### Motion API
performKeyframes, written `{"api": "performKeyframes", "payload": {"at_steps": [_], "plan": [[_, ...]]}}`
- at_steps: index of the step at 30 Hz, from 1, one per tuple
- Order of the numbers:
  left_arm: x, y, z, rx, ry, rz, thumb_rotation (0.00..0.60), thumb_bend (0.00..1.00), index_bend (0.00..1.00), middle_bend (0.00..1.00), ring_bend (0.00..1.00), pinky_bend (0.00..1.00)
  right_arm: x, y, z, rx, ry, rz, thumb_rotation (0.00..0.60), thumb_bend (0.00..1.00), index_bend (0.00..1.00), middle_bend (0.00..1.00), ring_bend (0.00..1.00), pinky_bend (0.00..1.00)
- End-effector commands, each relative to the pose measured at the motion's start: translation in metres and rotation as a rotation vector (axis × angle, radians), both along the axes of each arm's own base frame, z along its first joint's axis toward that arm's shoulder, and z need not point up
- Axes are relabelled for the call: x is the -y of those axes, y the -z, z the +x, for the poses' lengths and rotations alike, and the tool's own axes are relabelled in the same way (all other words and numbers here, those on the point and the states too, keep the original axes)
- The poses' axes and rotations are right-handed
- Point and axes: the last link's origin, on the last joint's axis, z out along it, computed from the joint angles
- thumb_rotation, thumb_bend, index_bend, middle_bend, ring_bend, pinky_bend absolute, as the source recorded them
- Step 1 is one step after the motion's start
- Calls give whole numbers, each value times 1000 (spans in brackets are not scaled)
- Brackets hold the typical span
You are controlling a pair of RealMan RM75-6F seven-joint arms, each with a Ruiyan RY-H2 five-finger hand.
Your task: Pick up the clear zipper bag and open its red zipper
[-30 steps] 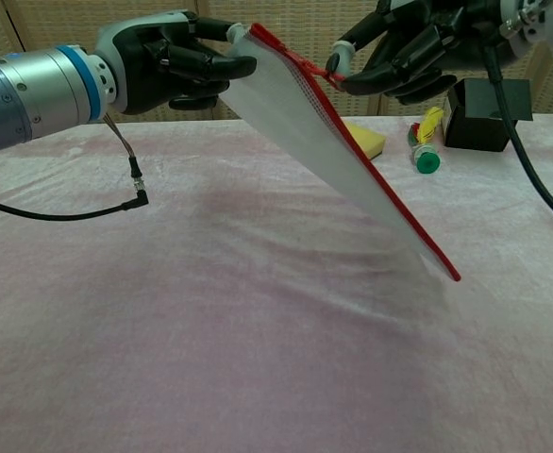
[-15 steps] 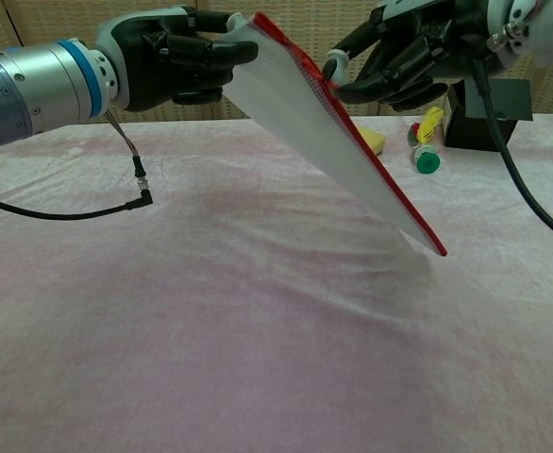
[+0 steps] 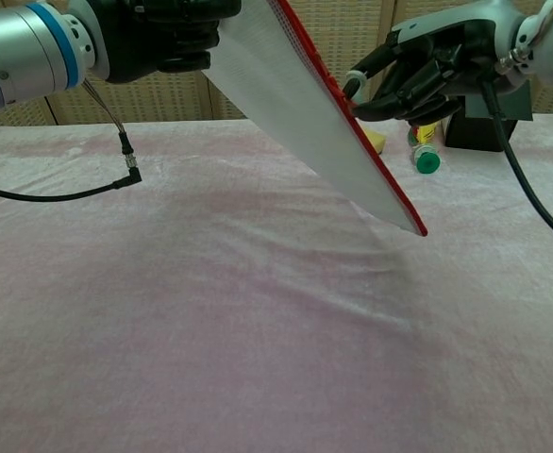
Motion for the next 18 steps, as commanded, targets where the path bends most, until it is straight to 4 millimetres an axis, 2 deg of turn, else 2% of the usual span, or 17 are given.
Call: {"api": "performKeyframes", "payload": {"at_steps": [1, 4, 18], "plan": [[0, -4, 2, 13, -1, -1, 600, 656, 888, 974, 853, 959, 0, 2, -2, -4, 3, 2, 600, 732, 858, 973, 959, 1000], [0, -9, 5, 21, 3, 7, 600, 655, 888, 974, 853, 959, 0, 4, -6, -16, 8, 5, 600, 732, 858, 973, 959, 1000], [-5, -42, 8, 73, -10, 55, 600, 657, 889, 974, 853, 959, -1, 14, -48, -121, 67, 28, 600, 732, 858, 973, 959, 1000]]}}
